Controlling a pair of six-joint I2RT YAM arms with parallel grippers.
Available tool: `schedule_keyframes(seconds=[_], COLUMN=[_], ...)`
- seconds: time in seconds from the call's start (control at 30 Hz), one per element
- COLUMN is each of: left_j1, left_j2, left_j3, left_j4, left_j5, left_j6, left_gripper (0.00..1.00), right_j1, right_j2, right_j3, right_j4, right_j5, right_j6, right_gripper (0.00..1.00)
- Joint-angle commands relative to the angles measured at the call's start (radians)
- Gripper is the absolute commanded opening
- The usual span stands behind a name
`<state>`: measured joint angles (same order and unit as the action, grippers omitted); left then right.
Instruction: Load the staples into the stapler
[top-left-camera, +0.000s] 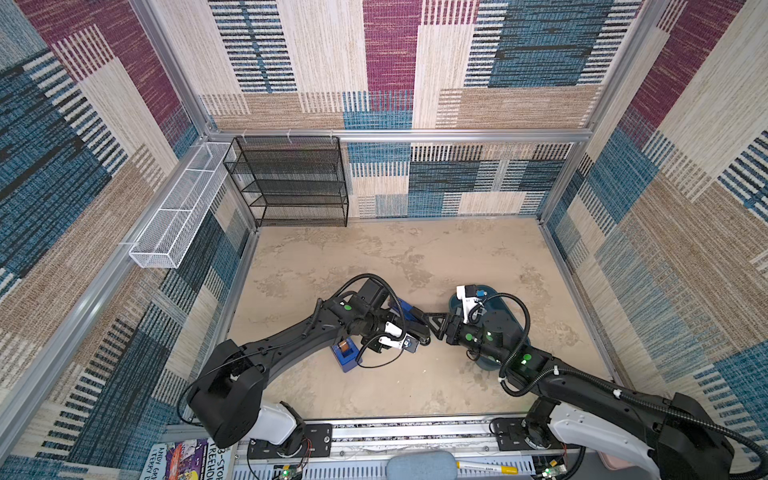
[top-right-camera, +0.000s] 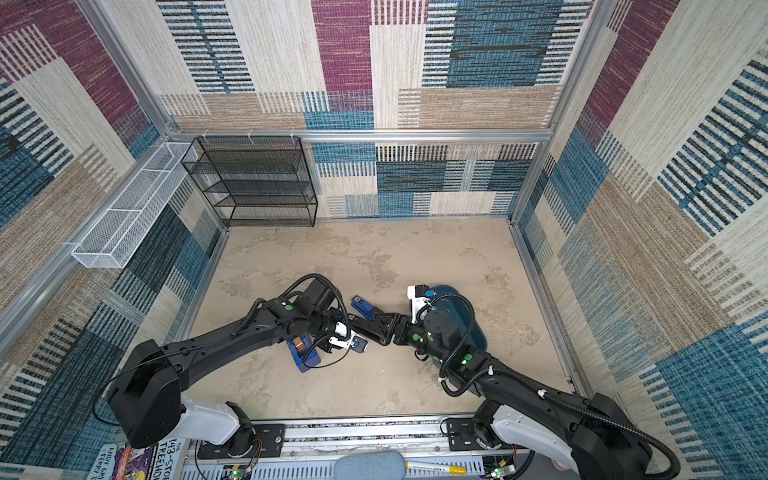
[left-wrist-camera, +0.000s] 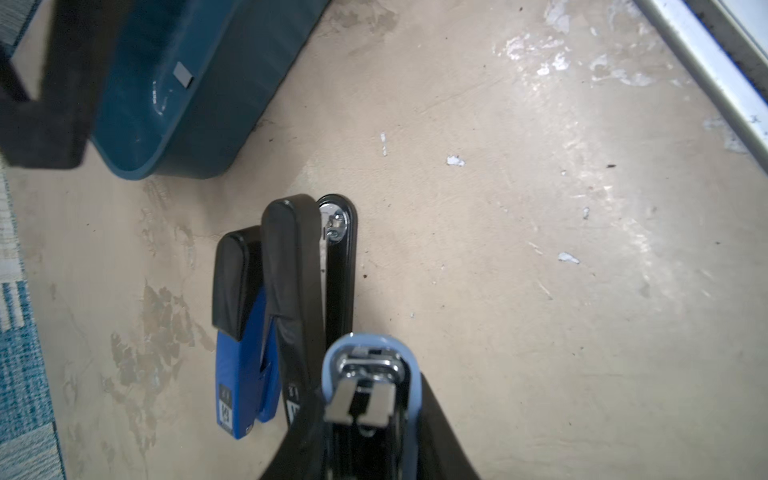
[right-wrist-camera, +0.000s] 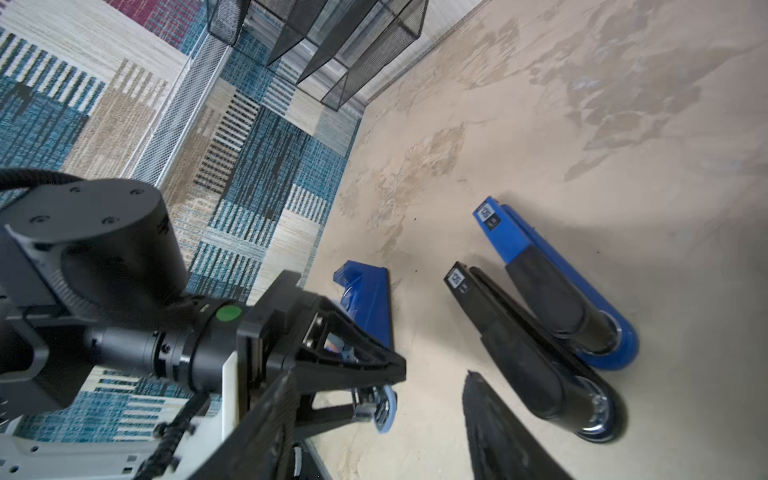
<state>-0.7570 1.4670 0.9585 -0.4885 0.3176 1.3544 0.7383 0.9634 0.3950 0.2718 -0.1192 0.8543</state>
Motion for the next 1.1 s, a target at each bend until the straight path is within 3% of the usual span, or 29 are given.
schedule_keyframes(seconds=[0.0, 0.2, 0.5, 0.67, 0.9, 1.07], left_j1=[-0.044, -0.140, -0.162, -0.159, -0.156, -0.157], left_j2=[0.027, 0.081, 0.205, 0.242, 0.256, 0.253], left_j3=[0.009, 0.004, 0.020, 0.041, 0.042, 0.031], left_j4=[-0.033, -0.046, -0.051, -0.043, -0.046, -0.056], left_j5=[-0.032, -0.050, -0.120, -0.154, -0.166, -0.173], left_j6=[0.033, 0.050, 0.049, 0.030, 0.016, 0.037], left_gripper=[0.05, 0.06, 0.07, 0.17, 0.49, 0.55], right_j1=[-0.026, -0.049, -0.086, -0.089, -0.093, -0.094], right_j2=[0.005, 0.015, -0.033, -0.054, -0.083, -0.119], right_j3=[0.000, 0.045, 0.023, 0.004, -0.003, 0.006], right_j4=[-0.053, -0.128, -0.144, -0.131, -0.132, -0.148], right_j5=[0.031, 0.102, 0.119, 0.113, 0.105, 0.104], right_j6=[-0.049, -0.120, -0.128, -0.123, -0.118, -0.116], right_gripper=[0.66, 0.66, 0.66, 0.67, 0.69, 0.71])
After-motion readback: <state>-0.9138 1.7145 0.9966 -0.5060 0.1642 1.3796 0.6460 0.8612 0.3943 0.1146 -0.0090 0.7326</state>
